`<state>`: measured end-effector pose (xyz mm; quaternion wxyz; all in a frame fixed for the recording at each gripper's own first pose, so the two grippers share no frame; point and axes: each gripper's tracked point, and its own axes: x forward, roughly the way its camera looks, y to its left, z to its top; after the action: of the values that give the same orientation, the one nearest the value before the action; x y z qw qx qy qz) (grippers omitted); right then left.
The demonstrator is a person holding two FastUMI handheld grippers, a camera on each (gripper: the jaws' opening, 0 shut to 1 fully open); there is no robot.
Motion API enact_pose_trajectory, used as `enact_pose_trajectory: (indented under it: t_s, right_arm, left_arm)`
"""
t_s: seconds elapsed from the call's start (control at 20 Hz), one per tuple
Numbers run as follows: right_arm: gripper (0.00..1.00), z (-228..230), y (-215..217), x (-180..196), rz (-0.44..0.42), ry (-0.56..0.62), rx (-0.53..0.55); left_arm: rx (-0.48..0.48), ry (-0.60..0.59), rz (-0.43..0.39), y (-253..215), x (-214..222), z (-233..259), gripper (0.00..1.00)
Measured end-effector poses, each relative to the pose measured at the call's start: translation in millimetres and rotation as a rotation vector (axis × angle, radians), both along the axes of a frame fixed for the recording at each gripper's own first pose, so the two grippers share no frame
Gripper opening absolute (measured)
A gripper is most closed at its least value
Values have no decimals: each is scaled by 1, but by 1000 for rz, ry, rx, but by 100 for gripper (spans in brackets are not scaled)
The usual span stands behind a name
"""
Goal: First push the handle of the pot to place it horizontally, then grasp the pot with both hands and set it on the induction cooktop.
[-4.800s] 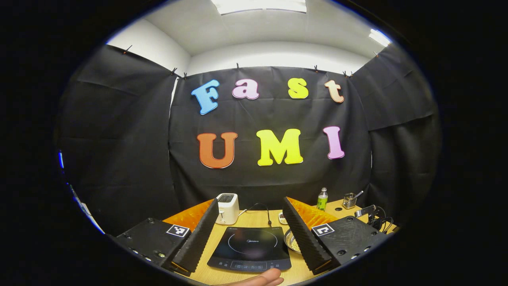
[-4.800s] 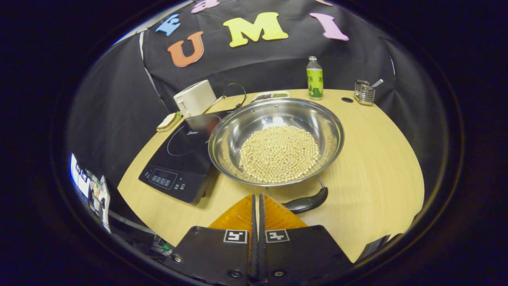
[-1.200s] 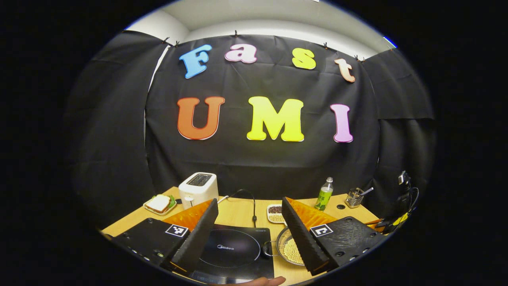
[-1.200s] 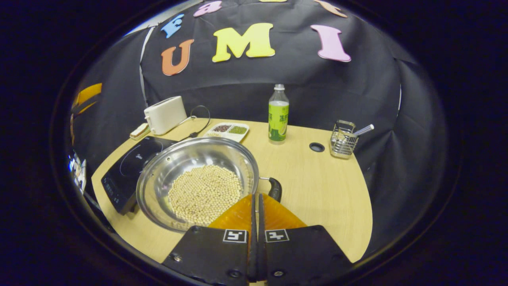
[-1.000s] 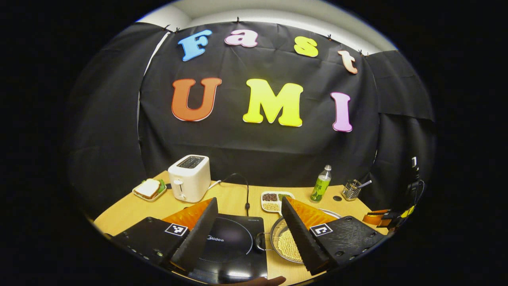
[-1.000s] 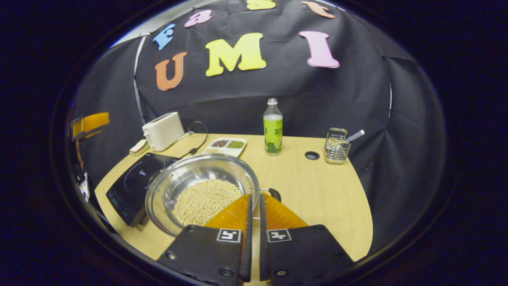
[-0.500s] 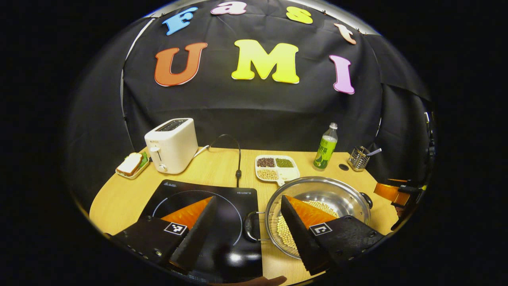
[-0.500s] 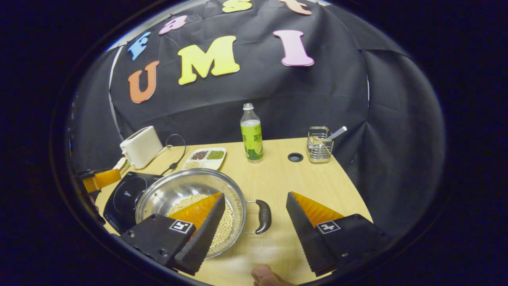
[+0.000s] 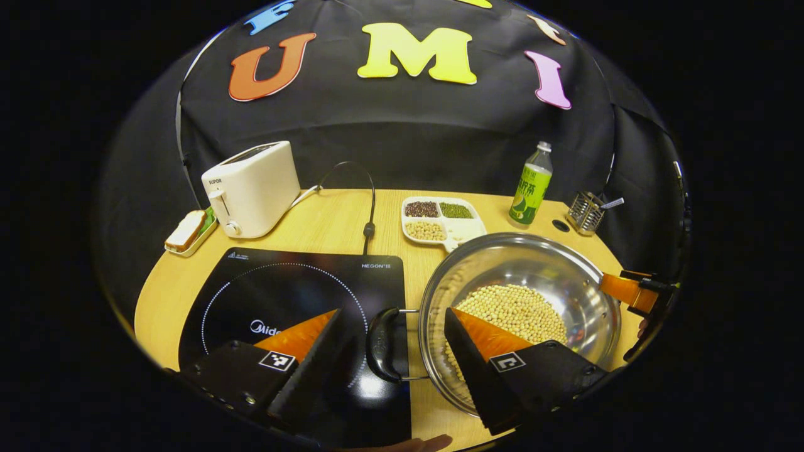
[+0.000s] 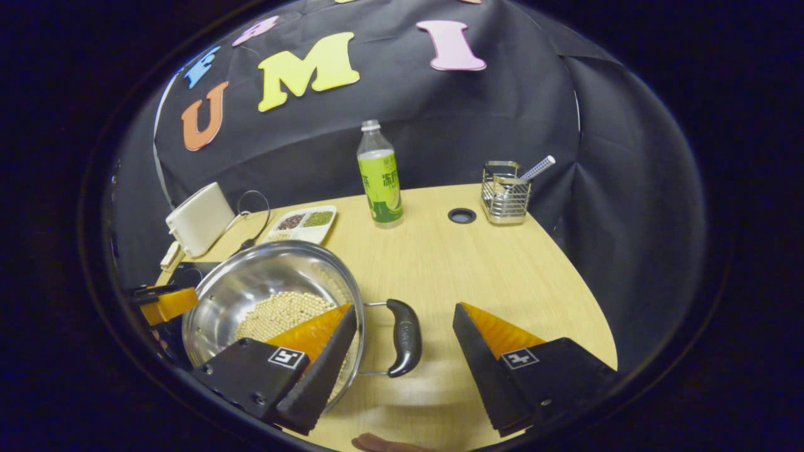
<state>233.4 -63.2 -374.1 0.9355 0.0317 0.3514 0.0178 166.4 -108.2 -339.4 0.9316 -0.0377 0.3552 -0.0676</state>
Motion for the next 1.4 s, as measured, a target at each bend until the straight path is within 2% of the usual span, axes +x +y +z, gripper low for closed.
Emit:
enact_pose_trajectory:
  t_s: [0.2, 0.3, 0.35, 0.4, 0.45, 0.55, 0.65, 0.7, 0.8, 0.85, 0.9, 0.95, 1.0, 1.25, 1.4]
  right_arm:
    - [92, -6, 1, 2, 8, 3, 14]
    - [92, -11, 4, -1, 11, 23, 26]
    - [88, -12, 6, -1, 13, 28, 30]
    - [93, -13, 6, 0, 13, 31, 27]
    - [92, -14, 8, -1, 19, 30, 27]
    - [82, -14, 17, -3, 46, 34, 47]
    - [82, -19, 20, -6, 53, 54, 38]
    - [75, -20, 18, -5, 49, 51, 14]
    - [72, -22, 14, -6, 27, 61, -12]
    - [63, -23, 15, -7, 25, 68, -17]
    - [65, -25, 15, -8, 31, 77, -16]
    - [67, -24, 15, -8, 33, 79, -7]
    - [67, -26, 16, -8, 38, 83, 1]
    - [69, -27, 18, -3, 69, 86, 39]
    - [68, -31, 20, -6, 75, 140, 79]
  left_arm:
    - [-10, 33, -31, -10, -2, -10, 96]
    - [16, 36, -30, -7, -2, -13, 96]
    - [28, 37, -27, -7, -2, -14, 95]
    - [40, 38, -31, -7, -1, -15, 93]
    - [56, 39, -33, -6, -2, -16, 93]
    - [97, 47, -34, -2, -3, -18, 85]
    - [111, 50, -36, -2, -2, -19, 67]
    - [110, 51, -36, -3, -3, -19, 77]
    - [93, 57, -39, -5, -4, -17, 73]
    - [70, 60, -25, -6, -4, -18, 81]
    - [47, 58, -14, -6, -4, -15, 65]
    - [24, 64, -10, -4, -5, -13, 76]
    - [7, 70, 0, -5, -4, -15, 62]
    - [16, 80, -32, -5, -6, -15, 60]
    - [6, 81, -34, -5, -6, -14, 60]
